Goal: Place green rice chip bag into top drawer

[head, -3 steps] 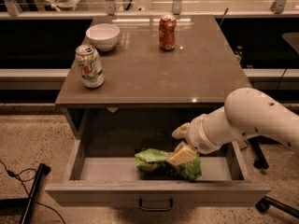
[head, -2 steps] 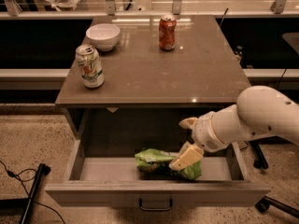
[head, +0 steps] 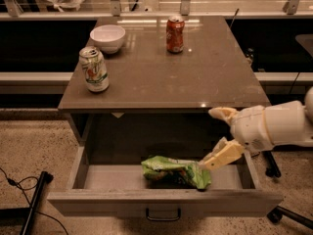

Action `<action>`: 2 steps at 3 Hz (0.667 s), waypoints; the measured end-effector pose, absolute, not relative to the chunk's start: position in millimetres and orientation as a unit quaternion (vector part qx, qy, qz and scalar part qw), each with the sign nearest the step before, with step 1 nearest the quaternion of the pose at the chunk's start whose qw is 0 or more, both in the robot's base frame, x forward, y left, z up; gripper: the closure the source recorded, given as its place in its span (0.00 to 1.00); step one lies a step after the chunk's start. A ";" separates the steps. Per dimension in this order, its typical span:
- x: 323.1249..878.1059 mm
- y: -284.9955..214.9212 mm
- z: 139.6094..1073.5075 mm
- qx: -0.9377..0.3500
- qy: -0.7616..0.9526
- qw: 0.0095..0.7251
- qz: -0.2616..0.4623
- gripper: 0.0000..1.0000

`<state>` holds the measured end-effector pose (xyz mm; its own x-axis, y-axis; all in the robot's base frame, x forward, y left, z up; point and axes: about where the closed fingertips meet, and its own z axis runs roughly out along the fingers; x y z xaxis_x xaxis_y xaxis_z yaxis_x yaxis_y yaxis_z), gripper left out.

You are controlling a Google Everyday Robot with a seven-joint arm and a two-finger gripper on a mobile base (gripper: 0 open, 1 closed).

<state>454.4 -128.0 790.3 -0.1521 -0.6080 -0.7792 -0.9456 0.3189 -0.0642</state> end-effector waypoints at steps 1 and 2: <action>453.7 -127.8 790.5 -0.537 0.723 0.368 0.229 0.00; 453.7 -127.8 790.5 -0.537 0.723 0.368 0.229 0.00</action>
Offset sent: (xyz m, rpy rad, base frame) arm -0.0011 -0.0017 0.0018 0.0027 -0.0023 -0.0009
